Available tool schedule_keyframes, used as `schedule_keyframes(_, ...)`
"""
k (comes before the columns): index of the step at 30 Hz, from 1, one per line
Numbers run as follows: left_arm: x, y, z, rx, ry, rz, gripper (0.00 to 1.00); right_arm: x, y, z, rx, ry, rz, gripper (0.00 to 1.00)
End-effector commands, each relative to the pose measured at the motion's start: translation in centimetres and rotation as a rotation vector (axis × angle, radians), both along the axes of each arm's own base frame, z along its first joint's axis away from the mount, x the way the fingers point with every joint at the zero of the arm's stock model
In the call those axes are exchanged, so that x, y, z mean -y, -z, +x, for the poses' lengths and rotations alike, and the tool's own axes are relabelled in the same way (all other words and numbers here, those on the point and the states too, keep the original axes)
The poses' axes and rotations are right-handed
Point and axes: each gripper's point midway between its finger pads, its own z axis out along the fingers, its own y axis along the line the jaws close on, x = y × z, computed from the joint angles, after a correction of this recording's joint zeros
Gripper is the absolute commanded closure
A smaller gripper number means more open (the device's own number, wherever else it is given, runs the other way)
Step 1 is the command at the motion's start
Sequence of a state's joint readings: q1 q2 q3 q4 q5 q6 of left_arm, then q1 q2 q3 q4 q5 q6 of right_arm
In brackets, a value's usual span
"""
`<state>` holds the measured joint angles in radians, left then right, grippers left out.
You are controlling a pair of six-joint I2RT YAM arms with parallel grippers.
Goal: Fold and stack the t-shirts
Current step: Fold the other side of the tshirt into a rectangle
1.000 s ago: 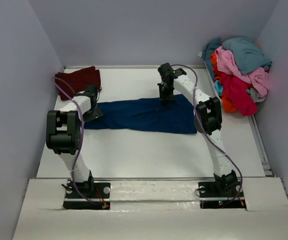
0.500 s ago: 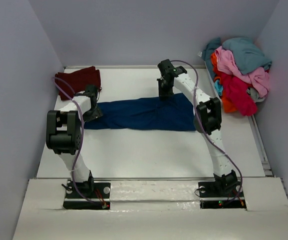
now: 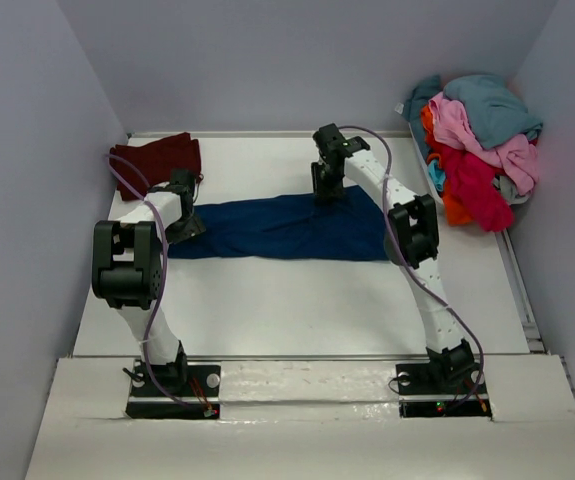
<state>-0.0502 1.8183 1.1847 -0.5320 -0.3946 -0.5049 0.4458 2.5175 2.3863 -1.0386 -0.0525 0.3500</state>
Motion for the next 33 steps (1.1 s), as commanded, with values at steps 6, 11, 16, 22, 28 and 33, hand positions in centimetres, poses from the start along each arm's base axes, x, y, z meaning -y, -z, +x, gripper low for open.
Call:
schedule_keyframes(6, -0.4, -1.4, 0.4, 0.029, -0.003, 0.019, 0.01, 0.1, -4.8, 1.5, 0.142, -0.014, 0.003, 0.42)
schedule_keyframes(11, -0.4, -1.2, 0.1, 0.025, -0.004, 0.018, 0.01, 1.2, -7.9, 2.4, 0.229, 0.025, -0.030, 0.38)
schedule_keyframes(16, -0.3, -1.2, 0.0, 0.027, -0.003, 0.017, 0.01, 1.5, -8.8, 2.0, 0.244, 0.023, -0.029, 0.37)
schedule_keyframes(22, -0.4, -1.6, 0.2, 0.039, -0.001, 0.022, 0.01, 4.3, -8.3, 0.4, 0.187, 0.128, -0.144, 0.38)
schedule_keyframes(28, -0.3, -1.2, 0.1, 0.037, -0.002, 0.015, 0.01, 5.8, -5.3, -3.1, 0.053, 0.145, -0.200, 0.39)
schedule_keyframes(33, -0.3, -1.1, 0.3, 0.034, -0.001, 0.012, 0.01, 6.3, -3.0, -5.2, -0.009, 0.141, -0.207, 0.41)
